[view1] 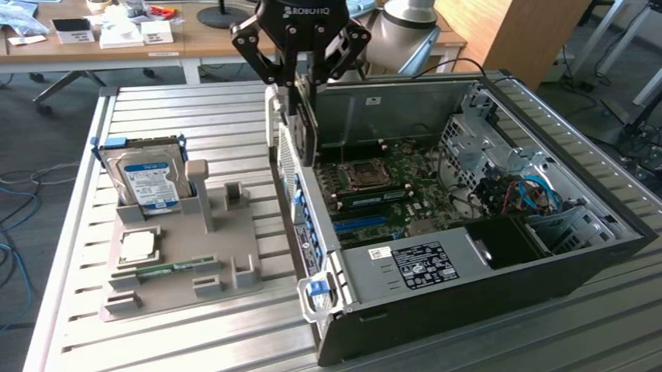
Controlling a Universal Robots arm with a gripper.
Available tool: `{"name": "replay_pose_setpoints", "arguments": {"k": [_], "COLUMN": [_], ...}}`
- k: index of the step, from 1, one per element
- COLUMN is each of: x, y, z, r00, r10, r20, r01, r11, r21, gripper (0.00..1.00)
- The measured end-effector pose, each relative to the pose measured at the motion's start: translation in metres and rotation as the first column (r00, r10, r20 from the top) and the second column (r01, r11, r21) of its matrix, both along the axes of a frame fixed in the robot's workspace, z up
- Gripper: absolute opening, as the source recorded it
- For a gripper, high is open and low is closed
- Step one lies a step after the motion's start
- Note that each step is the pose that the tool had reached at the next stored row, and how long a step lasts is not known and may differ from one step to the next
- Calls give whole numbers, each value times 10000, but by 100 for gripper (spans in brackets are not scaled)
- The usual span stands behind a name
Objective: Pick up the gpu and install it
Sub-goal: 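Pick up the gpu and move the gpu toward the slot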
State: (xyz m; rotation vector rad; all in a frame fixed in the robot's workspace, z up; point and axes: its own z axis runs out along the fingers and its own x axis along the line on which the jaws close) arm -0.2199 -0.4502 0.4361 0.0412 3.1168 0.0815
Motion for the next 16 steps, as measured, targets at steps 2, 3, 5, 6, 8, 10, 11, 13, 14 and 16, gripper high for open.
{"name": "replay_pose_setpoints", "arguments": {"k": [2, 3, 5, 6, 8, 10, 11, 13, 14, 16], "x": [35, 54, 88, 104, 137, 169, 185, 215, 230, 259], "y": [0, 0, 0, 0, 1, 1, 1, 1, 1, 1], "z": [0, 0, 0, 1, 1, 0, 0, 0, 0, 0], "r00": [10000, 10000, 10000, 10000, 10000, 10000, 10000, 10000, 10000, 10000], "r10": [0, 1, 1, 1, 0, 0, 0, 0, 0, 1], "r20": [0, 0, 0, -1, -1, 0, 0, 0, 0, 0], "r01": [0, -1, -1, -1, 0, 0, 0, 0, 0, -1], "r11": [10000, 10000, 10000, 10000, 10000, 10000, 10000, 10000, 10000, 10000], "r21": [-1, 0, 0, -1, -1, -1, -1, 0, 0, -1], "gripper": [27, 27, 27, 27, 27, 27, 27, 27, 27, 27]}}
